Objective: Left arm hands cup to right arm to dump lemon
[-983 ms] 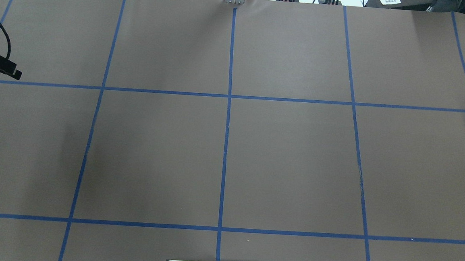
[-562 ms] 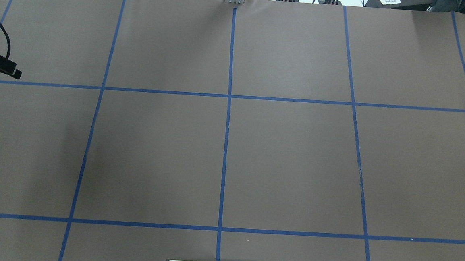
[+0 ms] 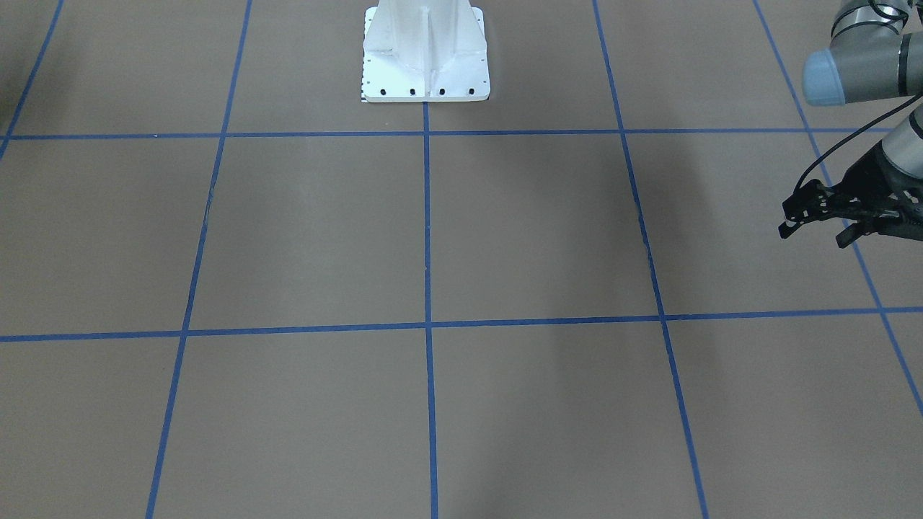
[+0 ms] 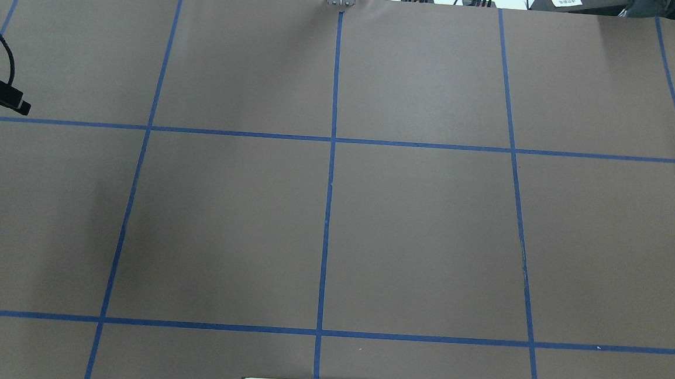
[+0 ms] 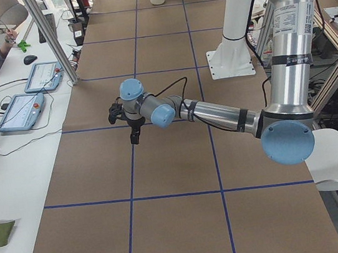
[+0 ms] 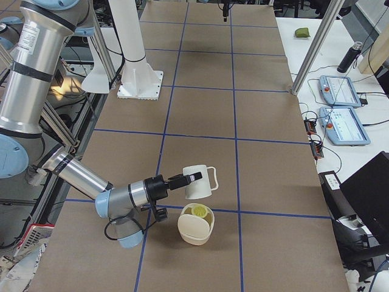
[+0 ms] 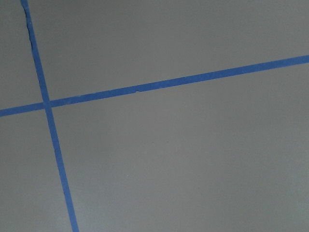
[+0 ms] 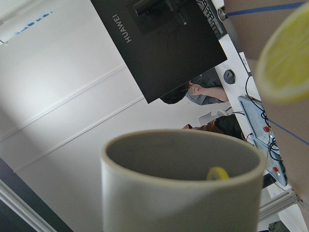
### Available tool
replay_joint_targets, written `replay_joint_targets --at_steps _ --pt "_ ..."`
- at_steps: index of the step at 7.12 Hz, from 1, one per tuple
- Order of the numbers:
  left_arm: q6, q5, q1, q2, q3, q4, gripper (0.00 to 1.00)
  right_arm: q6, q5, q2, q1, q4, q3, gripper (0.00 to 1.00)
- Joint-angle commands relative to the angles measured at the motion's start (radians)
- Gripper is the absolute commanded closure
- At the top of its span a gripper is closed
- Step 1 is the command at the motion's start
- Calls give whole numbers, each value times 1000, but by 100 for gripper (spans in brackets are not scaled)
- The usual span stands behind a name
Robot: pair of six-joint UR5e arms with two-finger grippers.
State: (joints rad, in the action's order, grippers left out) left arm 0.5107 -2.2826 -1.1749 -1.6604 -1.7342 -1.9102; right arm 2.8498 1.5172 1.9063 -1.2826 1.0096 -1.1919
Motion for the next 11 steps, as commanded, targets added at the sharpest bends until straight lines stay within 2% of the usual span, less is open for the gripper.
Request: replay_joint_targets --at_steps 1,3,5,7,8,10,11 --pt "0 0 1 -2 1 8 0 77 -3 -1 0 0 2 77" --pt "0 0 1 -2 1 14 0 83 -2 -1 0 -2 3 77" --pt "0 0 1 -2 2 14 0 45 6 -48 0 -11 -12 77" --pt "0 0 3 -1 5 14 0 -265 29 -88 2 -13 -30 77" --pt "0 0 4 -2 10 14 0 -418 111 -108 3 -23 -47 77" --pt "0 0 4 -1 11 14 0 -679 239 -119 2 -130 -116 77" --pt "0 0 4 -2 16 14 0 -861 336 -109 0 -181 -147 77"
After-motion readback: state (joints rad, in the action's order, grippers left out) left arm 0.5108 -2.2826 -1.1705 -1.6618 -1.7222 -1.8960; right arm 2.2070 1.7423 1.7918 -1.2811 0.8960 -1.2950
